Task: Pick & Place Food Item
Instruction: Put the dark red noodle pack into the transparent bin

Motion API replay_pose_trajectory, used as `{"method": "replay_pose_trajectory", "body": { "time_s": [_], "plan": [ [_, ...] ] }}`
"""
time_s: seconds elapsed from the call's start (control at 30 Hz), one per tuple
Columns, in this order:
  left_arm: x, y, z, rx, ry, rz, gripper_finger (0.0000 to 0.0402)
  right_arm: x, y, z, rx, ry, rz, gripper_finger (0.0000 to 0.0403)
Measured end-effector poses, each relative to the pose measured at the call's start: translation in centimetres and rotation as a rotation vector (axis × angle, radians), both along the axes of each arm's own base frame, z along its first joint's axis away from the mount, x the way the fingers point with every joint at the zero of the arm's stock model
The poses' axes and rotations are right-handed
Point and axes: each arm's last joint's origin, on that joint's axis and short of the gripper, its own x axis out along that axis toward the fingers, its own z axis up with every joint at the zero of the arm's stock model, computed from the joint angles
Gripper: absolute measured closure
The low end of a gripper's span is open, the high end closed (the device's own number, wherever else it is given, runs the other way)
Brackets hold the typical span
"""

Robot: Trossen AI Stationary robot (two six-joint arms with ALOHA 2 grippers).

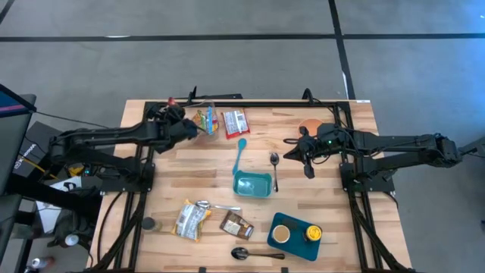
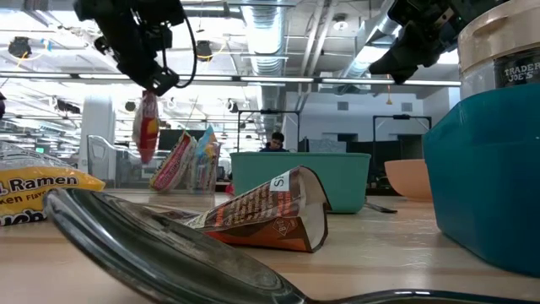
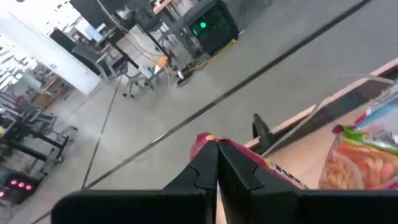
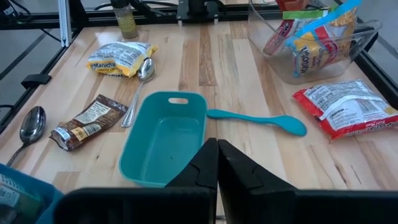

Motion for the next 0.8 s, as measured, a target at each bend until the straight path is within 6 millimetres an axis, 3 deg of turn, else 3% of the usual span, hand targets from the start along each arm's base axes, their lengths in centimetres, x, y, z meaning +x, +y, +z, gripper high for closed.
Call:
{"method": "replay_pose_trajectory", "body": {
  "time_s": [0.4,0.8],
  "plan": [
    [2.0,1.4,-1.6,-0.056,0.175,-0.051,0.0401,0.0,0.0,0.0,-0.007,0.0,0.004,0.0403],
    [1.5,3.6,-2.0,-0.083,0.191,0.021,0.0401,0.0,0.0,0.0,-0.007,0.001,0.004,0.0403]
  ]
}}
